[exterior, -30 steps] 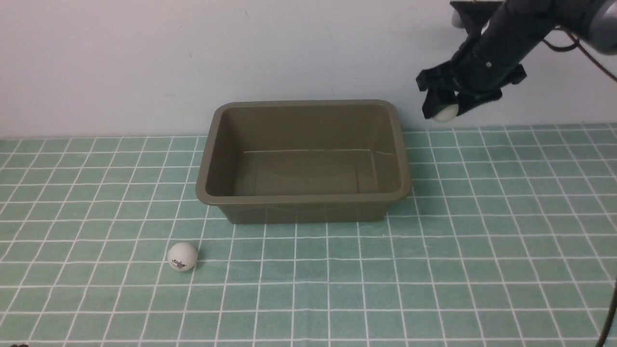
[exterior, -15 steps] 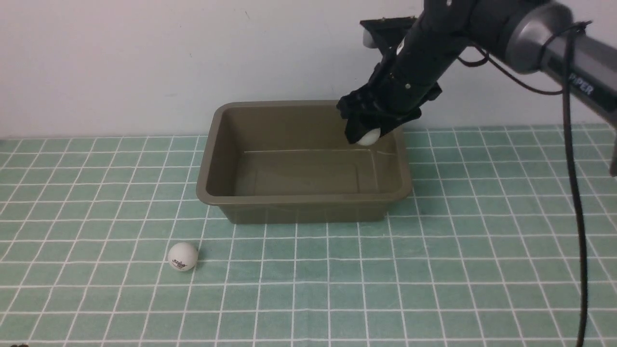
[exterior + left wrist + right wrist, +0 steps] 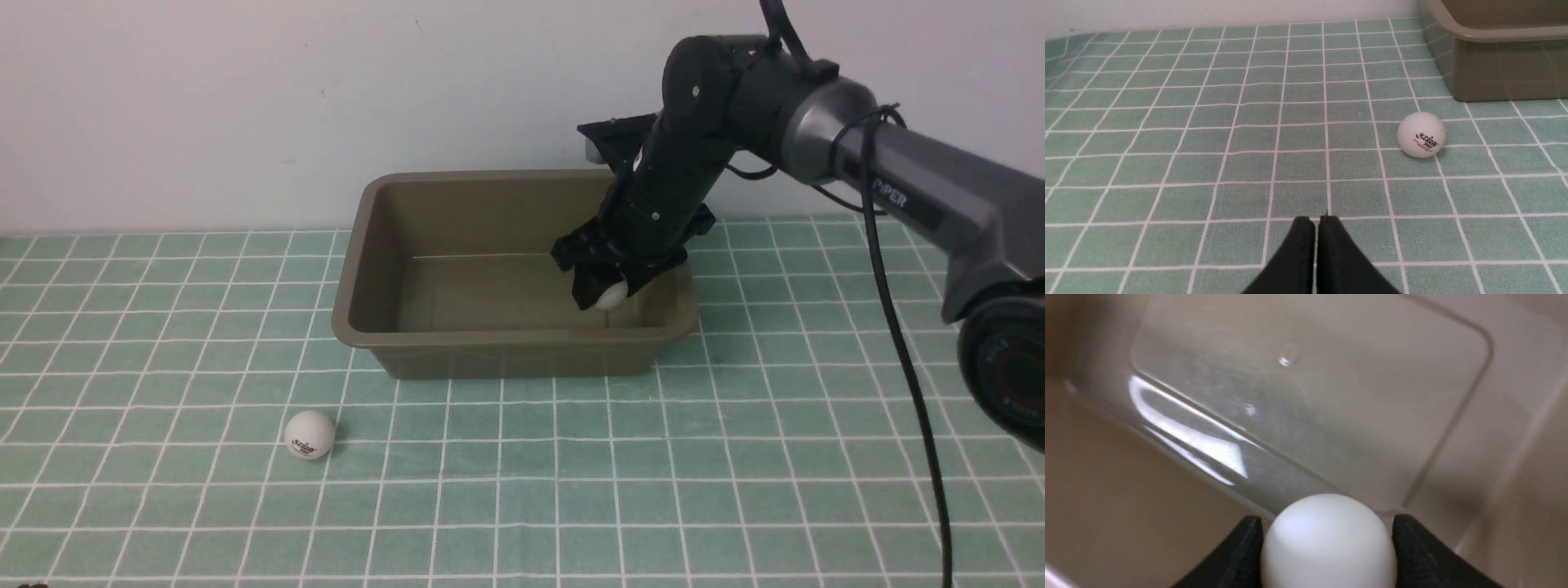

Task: Put the table tennis balls in the box on the green coffee tablecloth.
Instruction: 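Release the ping pong ball into the bin and lift the gripper away, then reach for and grasp a ping pong ball on the table beside the basket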

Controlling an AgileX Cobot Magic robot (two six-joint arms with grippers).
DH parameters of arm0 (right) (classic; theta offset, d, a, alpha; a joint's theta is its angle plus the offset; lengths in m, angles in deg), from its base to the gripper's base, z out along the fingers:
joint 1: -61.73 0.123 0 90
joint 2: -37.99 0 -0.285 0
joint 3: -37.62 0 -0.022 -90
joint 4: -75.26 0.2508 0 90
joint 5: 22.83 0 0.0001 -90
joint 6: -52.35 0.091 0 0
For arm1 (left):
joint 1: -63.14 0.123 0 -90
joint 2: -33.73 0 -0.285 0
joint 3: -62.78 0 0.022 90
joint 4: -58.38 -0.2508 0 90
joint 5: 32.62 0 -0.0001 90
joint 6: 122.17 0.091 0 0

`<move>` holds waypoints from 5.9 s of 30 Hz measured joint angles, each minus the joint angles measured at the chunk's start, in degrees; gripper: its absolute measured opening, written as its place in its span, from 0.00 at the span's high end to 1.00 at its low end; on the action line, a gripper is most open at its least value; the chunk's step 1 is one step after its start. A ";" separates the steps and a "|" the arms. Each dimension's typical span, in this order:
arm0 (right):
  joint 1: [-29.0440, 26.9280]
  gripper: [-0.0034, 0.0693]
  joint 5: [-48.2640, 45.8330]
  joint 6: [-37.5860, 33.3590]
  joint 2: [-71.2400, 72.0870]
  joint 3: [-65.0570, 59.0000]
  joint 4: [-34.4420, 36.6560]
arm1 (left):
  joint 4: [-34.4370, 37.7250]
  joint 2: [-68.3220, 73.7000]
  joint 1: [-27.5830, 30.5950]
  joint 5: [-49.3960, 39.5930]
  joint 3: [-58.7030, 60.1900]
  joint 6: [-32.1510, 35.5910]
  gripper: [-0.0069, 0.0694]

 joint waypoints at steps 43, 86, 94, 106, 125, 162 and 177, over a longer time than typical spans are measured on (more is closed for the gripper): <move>0.00 0.35 -0.02 -1.54 -0.92 7.18 2.72 | 0.00 0.00 0.00 0.00 0.00 0.00 0.91; -11.41 0.97 -2.20 -1.36 49.14 -3.82 -9.70 | 0.00 0.00 0.00 0.00 0.00 0.00 0.91; -11.41 0.97 -2.25 -1.59 61.16 -20.19 -10.70 | 0.00 0.00 0.00 0.00 0.00 0.00 0.91; -11.41 0.97 5.01 -1.66 80.24 -48.20 -10.70 | 0.00 0.00 0.00 0.00 0.00 0.00 0.91; -11.41 0.98 15.40 -1.66 110.44 -82.86 -5.07 | 0.00 0.00 0.00 0.00 0.00 0.00 0.91; -21.40 0.98 49.71 -7.50 134.22 -124.36 -6.84 | 0.00 0.00 0.00 0.00 0.00 0.00 0.91; -21.40 0.98 49.57 -7.50 134.22 -124.36 -6.91 | 0.00 0.00 0.00 0.00 0.00 0.00 0.91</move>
